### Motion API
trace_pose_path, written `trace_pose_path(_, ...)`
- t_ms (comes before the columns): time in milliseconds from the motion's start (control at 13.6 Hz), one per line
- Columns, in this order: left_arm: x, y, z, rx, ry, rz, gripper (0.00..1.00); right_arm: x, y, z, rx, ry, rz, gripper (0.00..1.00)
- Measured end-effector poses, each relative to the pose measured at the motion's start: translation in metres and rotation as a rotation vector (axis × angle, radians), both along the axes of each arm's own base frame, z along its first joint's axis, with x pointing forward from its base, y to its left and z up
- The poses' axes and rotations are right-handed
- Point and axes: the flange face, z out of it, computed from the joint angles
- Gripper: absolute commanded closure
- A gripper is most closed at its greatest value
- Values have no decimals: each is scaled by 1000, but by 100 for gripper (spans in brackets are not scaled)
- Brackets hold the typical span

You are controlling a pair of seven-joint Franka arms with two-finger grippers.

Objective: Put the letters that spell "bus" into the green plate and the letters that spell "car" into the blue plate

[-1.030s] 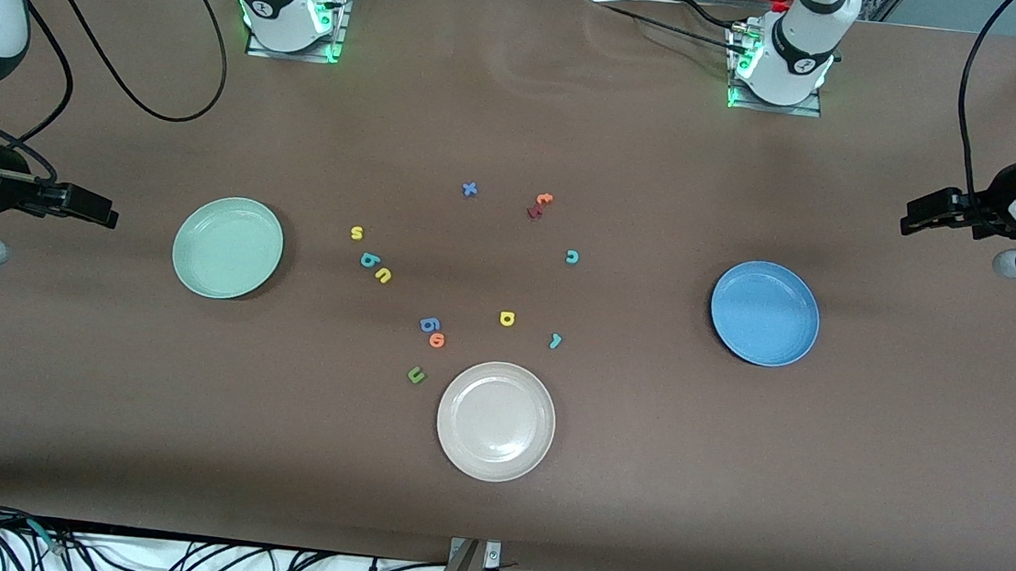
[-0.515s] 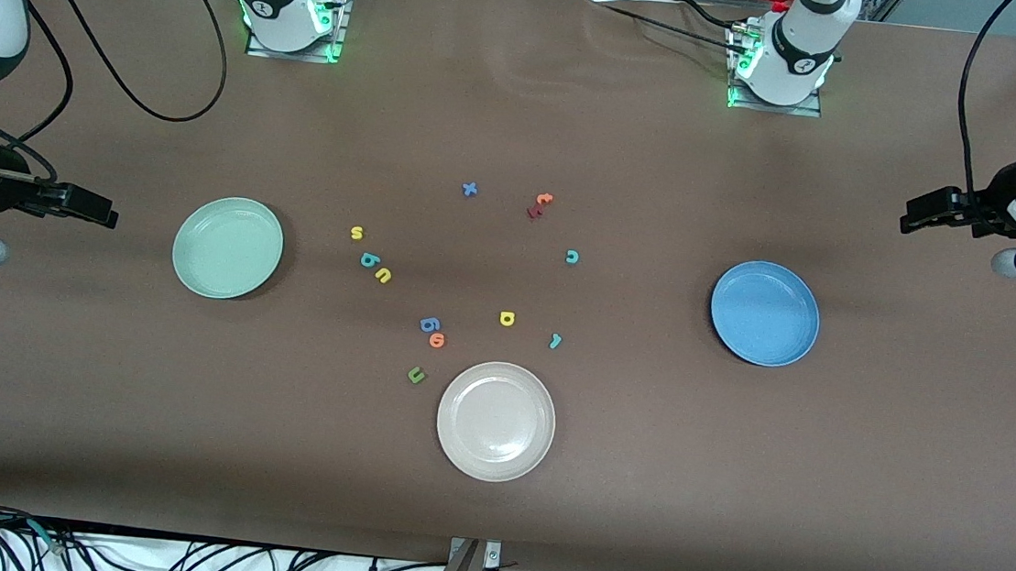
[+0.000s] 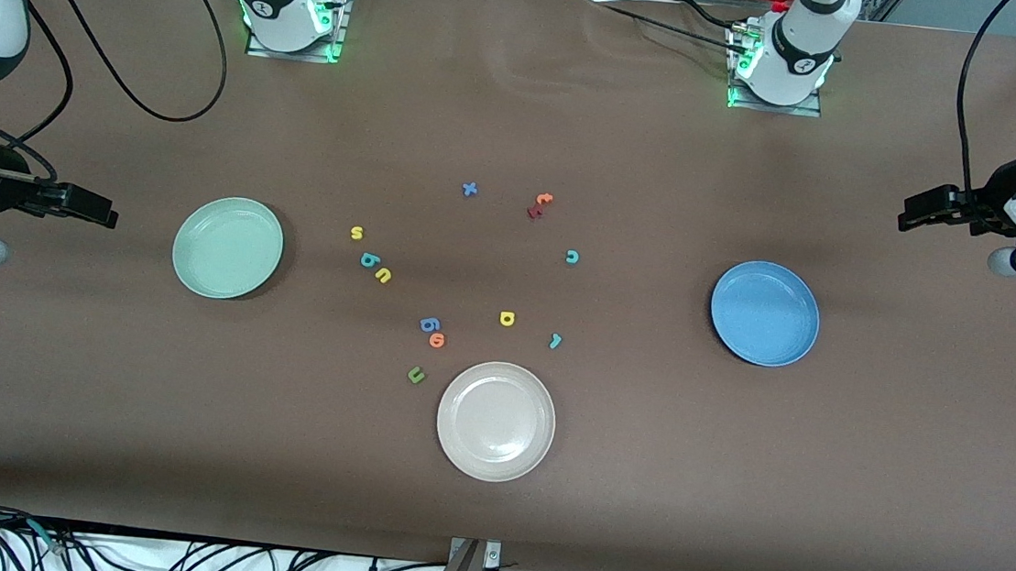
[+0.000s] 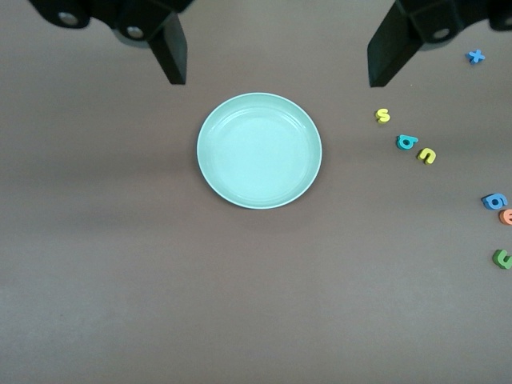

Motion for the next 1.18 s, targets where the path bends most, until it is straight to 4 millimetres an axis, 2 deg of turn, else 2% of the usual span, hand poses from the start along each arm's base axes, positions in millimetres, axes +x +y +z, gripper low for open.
trace_pose_path(442,0,-9,1,0,-3,-17,0,0,0,0,0,0,0,0)
trace_pose_path(736,2,-10,10,0,-21,-18,0,0,0,0,0,0,0,0)
trace_pose_path(1177,2,-13,11,0,-22,-24,0,0,0,0,0,0,0,0)
